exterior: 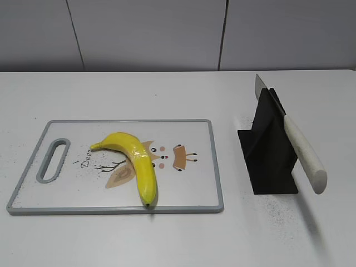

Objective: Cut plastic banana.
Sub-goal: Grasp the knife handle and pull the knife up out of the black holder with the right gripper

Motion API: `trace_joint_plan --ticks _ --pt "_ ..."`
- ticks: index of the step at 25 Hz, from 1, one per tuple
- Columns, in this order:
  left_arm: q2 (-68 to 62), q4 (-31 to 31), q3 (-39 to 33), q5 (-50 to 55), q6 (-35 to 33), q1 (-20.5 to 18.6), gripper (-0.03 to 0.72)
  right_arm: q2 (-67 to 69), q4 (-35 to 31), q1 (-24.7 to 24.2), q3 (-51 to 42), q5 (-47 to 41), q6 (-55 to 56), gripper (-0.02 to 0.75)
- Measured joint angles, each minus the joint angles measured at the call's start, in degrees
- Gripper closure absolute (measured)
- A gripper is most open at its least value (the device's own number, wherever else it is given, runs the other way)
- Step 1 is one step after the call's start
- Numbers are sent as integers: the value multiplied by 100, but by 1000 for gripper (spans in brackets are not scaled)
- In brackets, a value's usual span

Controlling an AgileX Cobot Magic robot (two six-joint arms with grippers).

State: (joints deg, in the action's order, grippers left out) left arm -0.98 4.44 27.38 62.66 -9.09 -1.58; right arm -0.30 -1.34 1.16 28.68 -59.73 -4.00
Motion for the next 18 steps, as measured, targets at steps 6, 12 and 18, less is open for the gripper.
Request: trace_joint_plan --ticks 6,12,18 --pt "0 12 0 0 0 0 180 0 0 0 0 0 0 175" --pt "0 12 0 0 0 0 180 0 0 0 0 0 0 175" --pt "0 16 0 0 0 0 180 0 5 0 0 0 0 175"
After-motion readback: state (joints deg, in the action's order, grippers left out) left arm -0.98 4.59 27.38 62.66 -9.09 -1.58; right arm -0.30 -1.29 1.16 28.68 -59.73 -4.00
